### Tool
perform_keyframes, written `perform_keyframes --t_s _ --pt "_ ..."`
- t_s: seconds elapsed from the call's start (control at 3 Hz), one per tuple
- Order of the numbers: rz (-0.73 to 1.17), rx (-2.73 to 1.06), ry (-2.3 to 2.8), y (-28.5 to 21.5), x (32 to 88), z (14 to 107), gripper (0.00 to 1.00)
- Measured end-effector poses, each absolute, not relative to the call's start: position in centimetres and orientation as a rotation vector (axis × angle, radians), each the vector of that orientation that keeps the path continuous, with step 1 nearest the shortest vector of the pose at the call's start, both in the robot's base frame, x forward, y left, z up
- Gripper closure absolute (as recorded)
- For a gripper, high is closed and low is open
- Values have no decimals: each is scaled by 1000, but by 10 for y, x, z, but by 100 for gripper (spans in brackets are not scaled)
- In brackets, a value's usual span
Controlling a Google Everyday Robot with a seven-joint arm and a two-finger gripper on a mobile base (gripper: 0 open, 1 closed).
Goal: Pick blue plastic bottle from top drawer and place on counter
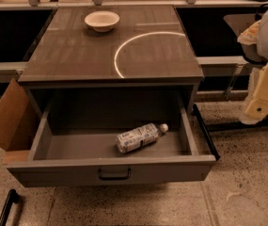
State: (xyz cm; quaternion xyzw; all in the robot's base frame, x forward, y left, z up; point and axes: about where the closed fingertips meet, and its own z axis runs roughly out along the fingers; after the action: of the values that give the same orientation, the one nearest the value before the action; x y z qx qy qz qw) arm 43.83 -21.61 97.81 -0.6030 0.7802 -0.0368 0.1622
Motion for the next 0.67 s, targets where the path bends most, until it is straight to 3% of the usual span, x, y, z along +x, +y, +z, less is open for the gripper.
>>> perform_keyframes --t_s 0.67 --pt "-52 -1761 2160 -203 442 962 0"
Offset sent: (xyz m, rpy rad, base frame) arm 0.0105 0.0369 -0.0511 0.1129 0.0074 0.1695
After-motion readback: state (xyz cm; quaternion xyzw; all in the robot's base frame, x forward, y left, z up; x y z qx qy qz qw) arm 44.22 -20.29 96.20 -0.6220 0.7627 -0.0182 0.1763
